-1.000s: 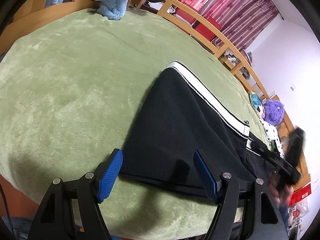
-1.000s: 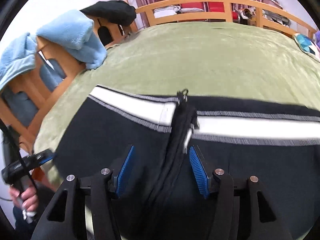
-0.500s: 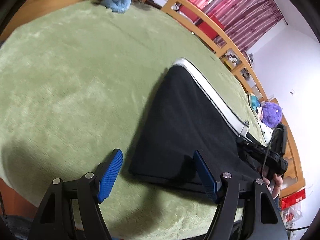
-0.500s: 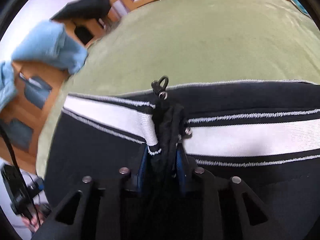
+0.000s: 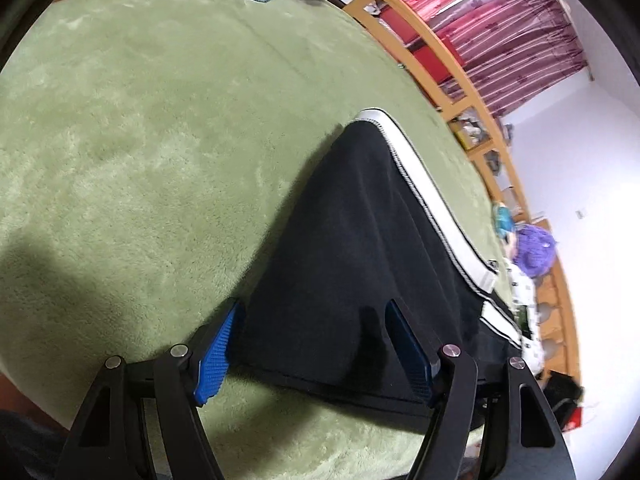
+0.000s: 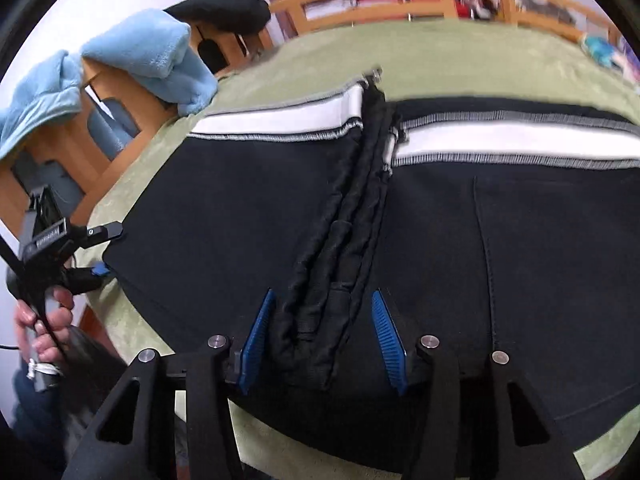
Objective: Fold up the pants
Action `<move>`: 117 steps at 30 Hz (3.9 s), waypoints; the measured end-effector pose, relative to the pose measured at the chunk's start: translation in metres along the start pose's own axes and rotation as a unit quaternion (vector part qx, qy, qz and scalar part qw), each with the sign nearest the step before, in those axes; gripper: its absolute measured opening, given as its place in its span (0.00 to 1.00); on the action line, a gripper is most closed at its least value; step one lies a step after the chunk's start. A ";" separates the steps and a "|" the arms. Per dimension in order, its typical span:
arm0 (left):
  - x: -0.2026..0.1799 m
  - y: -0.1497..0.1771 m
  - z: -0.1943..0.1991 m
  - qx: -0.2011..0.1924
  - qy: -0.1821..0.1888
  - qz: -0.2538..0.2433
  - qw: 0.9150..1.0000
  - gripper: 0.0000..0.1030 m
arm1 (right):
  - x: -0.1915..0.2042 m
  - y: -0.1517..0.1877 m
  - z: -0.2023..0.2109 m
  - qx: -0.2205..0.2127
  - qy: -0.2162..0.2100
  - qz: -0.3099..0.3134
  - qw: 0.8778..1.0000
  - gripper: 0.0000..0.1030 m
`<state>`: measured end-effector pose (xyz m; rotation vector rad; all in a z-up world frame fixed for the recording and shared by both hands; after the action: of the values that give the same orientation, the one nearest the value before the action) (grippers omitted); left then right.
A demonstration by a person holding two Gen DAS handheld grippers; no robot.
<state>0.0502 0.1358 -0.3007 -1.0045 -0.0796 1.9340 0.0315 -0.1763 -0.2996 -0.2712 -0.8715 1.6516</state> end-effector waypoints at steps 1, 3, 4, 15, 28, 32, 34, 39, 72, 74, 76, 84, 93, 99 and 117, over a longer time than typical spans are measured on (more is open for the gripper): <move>-0.001 0.000 -0.001 -0.002 -0.013 -0.009 1.000 0.62 | 0.001 -0.001 0.002 0.004 0.005 -0.006 1.000 0.47; -0.005 -0.001 0.000 -0.010 -0.038 -0.028 0.999 0.53 | -0.002 -0.006 0.013 -0.001 -0.002 -0.025 1.000 0.47; -0.009 -0.003 0.001 -0.013 -0.038 -0.033 0.999 0.41 | -0.006 -0.008 0.020 -0.007 -0.008 -0.034 0.999 0.48; -0.152 -0.033 0.075 -0.107 -0.018 -0.179 0.978 0.17 | -0.101 0.004 0.116 -0.066 0.052 -0.077 0.993 0.52; -0.453 0.065 0.062 -0.097 0.108 -0.370 0.918 0.17 | -0.234 0.011 0.232 -0.132 0.153 -0.151 0.968 0.52; -0.520 0.119 0.017 -0.024 0.173 -0.384 0.907 0.18 | -0.264 0.025 0.255 -0.140 0.157 -0.191 0.959 0.52; -0.531 0.141 0.004 0.022 0.207 -0.373 0.904 0.31 | -0.278 0.031 0.261 -0.139 0.160 -0.207 0.955 0.52; -0.513 0.148 -0.009 0.018 0.205 -0.362 0.909 0.52 | -0.293 0.034 0.269 -0.147 0.159 -0.217 0.952 0.52; -0.248 0.195 -0.072 0.180 0.056 -0.233 0.954 0.70 | -0.313 0.008 0.216 -0.150 0.128 -0.214 0.957 0.53; -0.249 0.195 -0.067 0.182 0.055 -0.241 0.952 0.70 | -0.301 0.005 0.206 -0.142 0.137 -0.186 0.963 0.53; -0.251 0.192 -0.061 0.185 0.056 -0.251 0.949 0.69 | -0.300 0.016 0.184 -0.095 0.168 -0.168 0.967 0.52; -0.279 0.136 -0.053 0.116 0.023 -0.311 0.943 0.68 | -0.299 0.005 0.213 -0.098 0.173 -0.154 0.968 0.54; -0.307 0.116 -0.126 0.133 -0.053 -0.323 0.935 0.66 | -0.306 -0.047 0.177 -0.066 0.141 -0.138 0.978 0.59; -0.305 0.126 -0.143 0.124 -0.070 -0.316 0.938 0.70 | -0.326 -0.035 0.138 -0.041 0.138 -0.178 0.973 0.65; -0.284 0.136 -0.148 0.172 -0.002 -0.224 0.959 0.65 | -0.341 -0.024 0.116 0.015 0.039 -0.207 0.978 0.82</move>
<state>0.1219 -0.2041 -0.2831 -0.6785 0.0275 1.4704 0.0762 -0.5343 -0.2971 -0.1211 -0.7835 1.2571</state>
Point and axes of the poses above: each gripper's, at about its wrist camera, not at the fingertips, and z roughly against the way its jaws point, x to its left, y to its underside, the point moved 8 cm from there along -z, roughly the way its jaws point, and after that the axes turned 5 degrees about -x, right-handed, at the moved point
